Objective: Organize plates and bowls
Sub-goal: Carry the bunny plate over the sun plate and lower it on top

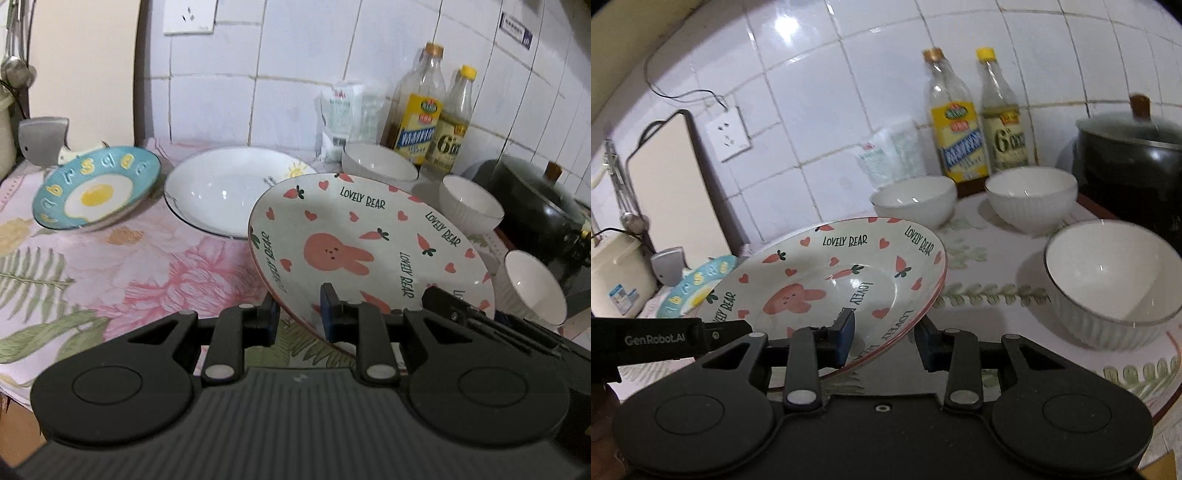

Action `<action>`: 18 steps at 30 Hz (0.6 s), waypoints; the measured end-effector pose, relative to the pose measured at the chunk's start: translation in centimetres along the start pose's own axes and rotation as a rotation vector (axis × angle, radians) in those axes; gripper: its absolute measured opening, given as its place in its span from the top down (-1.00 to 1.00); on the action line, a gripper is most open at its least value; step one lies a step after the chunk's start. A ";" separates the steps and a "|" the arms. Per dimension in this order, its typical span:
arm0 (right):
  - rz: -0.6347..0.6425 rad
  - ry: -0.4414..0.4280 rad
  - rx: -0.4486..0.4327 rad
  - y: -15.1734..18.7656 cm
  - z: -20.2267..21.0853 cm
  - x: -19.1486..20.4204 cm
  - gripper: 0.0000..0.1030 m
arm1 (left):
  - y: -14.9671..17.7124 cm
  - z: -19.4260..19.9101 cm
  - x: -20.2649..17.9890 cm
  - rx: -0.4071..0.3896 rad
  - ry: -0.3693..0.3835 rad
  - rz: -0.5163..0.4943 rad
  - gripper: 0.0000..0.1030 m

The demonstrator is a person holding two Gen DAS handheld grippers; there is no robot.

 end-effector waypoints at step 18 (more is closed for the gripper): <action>0.104 -0.134 -0.062 -5.2 -0.6 4.0 0.21 | -4.6 3.7 3.1 -0.112 -0.021 0.048 0.59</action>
Point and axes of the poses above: each gripper's, at about its wrist camera, not at the fingertips, and z roughly against the way its jaws point, x to its left, y to its underside, the point moved 3 cm from there along -z, roughly the way its jaws point, and after that the axes turned 13 degrees about z, right-handed, at the moved point
